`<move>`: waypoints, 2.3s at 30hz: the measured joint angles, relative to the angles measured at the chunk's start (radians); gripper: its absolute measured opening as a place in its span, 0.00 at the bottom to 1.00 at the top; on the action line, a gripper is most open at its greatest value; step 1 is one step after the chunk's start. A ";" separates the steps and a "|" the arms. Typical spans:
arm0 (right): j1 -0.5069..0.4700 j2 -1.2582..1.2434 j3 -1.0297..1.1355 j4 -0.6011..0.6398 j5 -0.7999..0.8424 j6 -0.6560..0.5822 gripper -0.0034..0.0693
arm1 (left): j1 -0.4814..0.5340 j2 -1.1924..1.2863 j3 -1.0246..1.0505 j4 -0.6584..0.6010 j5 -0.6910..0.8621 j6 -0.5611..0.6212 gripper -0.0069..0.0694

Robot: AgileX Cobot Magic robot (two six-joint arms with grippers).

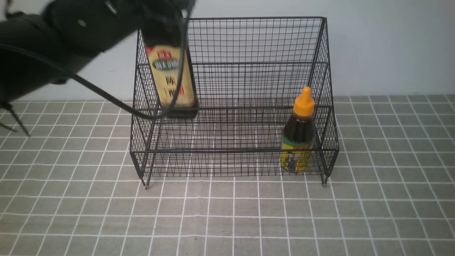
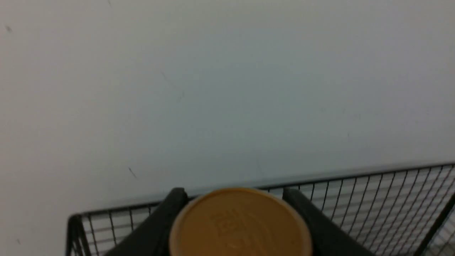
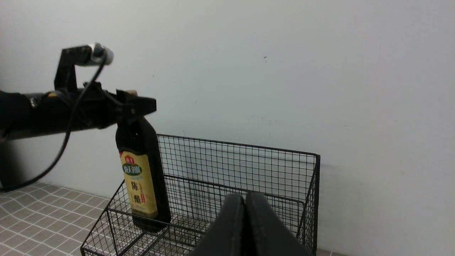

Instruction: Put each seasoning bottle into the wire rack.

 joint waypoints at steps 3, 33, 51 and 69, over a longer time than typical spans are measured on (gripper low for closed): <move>0.000 0.000 0.000 -0.003 -0.001 0.000 0.03 | 0.000 0.040 0.000 0.001 0.053 0.017 0.49; 0.000 0.000 0.000 -0.005 -0.006 0.000 0.03 | -0.001 -0.053 -0.010 0.008 0.203 0.173 0.73; 0.000 0.000 0.000 -0.020 -0.002 0.000 0.03 | 0.224 -0.545 0.110 0.143 0.900 0.018 0.08; 0.000 0.000 0.000 -0.023 0.008 0.000 0.03 | 0.266 -1.155 0.676 0.113 0.765 -0.031 0.08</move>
